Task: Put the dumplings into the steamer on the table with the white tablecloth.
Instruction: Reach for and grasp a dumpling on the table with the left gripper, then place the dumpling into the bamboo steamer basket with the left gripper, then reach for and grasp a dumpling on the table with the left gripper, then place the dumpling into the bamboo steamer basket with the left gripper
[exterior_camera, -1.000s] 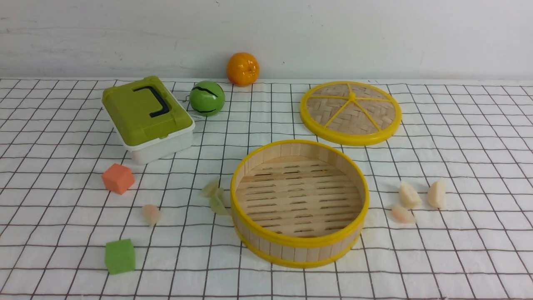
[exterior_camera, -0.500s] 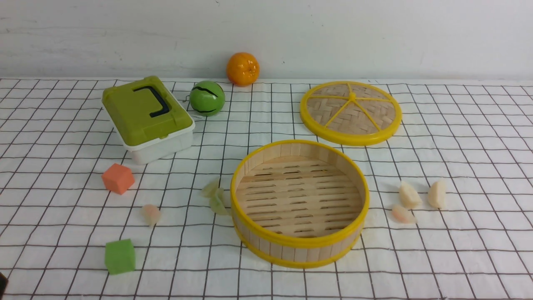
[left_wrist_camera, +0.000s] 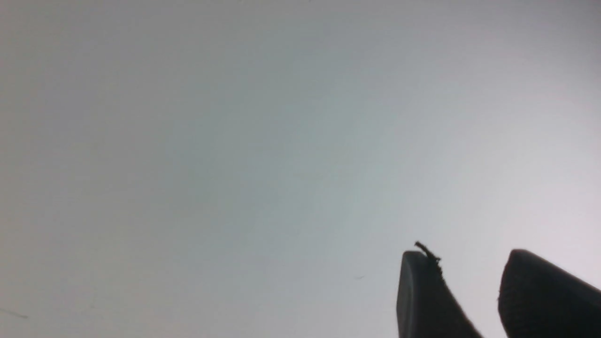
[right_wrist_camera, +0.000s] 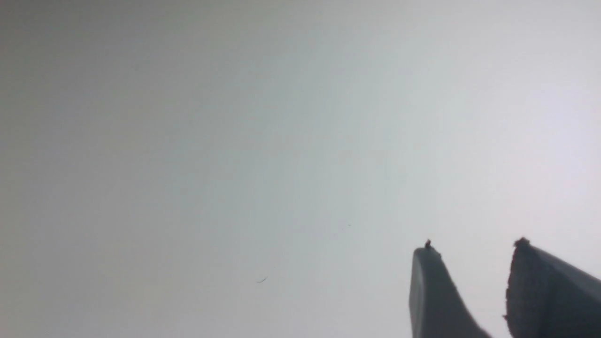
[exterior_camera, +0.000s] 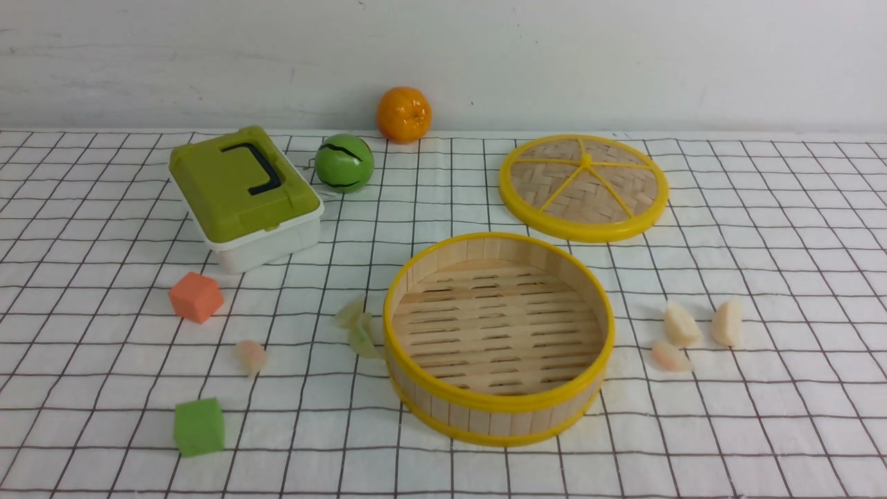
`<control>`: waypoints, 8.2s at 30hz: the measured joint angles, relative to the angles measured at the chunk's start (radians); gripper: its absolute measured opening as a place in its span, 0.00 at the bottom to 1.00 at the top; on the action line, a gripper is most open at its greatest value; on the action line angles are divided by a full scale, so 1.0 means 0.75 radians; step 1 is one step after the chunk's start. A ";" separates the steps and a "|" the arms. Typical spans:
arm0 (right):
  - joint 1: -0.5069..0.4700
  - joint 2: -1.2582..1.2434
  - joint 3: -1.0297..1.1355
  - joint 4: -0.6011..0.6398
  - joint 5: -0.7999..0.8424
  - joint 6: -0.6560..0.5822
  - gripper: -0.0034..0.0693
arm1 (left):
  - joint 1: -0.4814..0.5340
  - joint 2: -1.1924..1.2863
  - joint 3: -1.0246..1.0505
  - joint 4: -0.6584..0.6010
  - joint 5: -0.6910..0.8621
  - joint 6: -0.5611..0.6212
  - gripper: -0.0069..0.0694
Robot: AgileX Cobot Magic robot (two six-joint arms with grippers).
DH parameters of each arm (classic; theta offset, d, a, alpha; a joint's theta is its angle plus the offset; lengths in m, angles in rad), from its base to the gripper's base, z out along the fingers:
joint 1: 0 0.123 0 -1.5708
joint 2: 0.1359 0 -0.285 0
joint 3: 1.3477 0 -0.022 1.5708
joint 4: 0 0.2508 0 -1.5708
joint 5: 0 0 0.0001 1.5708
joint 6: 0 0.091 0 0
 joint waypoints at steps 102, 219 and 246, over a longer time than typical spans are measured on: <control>0.000 1.517 -0.812 0.866 1.911 -1.004 0.04 | -0.312 2.640 -2.239 -0.066 2.284 0.176 0.33; 0.000 1.518 -0.812 1.243 2.006 -1.287 0.10 | -0.496 2.755 -2.770 -0.442 2.572 0.339 0.19; 0.000 1.518 -0.812 1.282 2.056 -1.287 0.13 | -0.691 3.172 -3.003 -0.168 2.437 0.038 0.10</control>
